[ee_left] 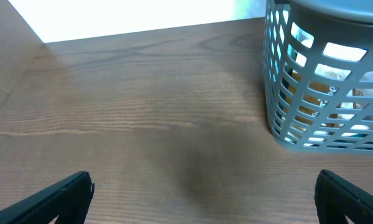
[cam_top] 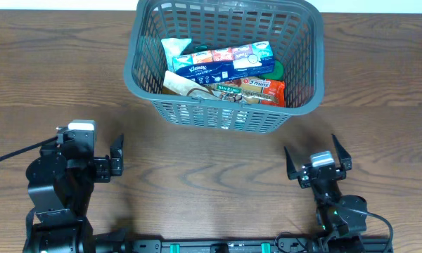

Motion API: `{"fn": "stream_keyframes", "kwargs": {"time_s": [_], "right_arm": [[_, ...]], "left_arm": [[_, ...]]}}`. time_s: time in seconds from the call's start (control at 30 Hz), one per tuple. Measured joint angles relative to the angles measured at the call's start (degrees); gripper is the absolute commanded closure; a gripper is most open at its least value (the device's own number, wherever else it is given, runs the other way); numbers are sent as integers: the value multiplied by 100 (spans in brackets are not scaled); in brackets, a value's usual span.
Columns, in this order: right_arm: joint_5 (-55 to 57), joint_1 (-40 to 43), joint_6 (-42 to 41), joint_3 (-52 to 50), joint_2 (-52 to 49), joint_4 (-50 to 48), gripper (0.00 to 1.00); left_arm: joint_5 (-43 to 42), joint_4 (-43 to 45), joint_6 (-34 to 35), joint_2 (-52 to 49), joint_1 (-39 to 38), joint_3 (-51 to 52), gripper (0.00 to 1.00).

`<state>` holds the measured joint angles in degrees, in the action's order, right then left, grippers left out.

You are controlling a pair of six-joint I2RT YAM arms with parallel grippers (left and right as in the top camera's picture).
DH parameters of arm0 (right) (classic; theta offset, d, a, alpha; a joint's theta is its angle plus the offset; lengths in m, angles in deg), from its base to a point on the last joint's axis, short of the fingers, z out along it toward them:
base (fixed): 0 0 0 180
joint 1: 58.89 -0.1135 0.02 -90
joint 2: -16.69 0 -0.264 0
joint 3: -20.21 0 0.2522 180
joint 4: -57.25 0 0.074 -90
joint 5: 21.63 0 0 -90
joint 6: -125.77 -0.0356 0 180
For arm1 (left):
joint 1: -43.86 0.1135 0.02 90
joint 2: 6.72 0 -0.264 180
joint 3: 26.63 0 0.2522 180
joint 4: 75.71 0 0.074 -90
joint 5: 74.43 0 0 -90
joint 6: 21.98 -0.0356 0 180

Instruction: Pack container

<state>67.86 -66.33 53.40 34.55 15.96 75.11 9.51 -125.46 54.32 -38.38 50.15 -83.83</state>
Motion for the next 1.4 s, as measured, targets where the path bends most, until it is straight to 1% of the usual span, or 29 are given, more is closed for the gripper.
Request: {"fn": "stream_keyframes", "kwargs": {"time_s": [0.3, 1.23, 1.4], "right_arm": [[179, 439, -315, 0, 2, -2, 1], [177, 444, -378, 0, 0, -2, 1], [177, 444, -376, 0, 2, -2, 1]], "left_arm": [[2, 0, 0, 2, 0, 0, 1], [2, 0, 0, 2, 0, -2, 1], [-74, -286, 105, 175, -17, 17, 1]]}}
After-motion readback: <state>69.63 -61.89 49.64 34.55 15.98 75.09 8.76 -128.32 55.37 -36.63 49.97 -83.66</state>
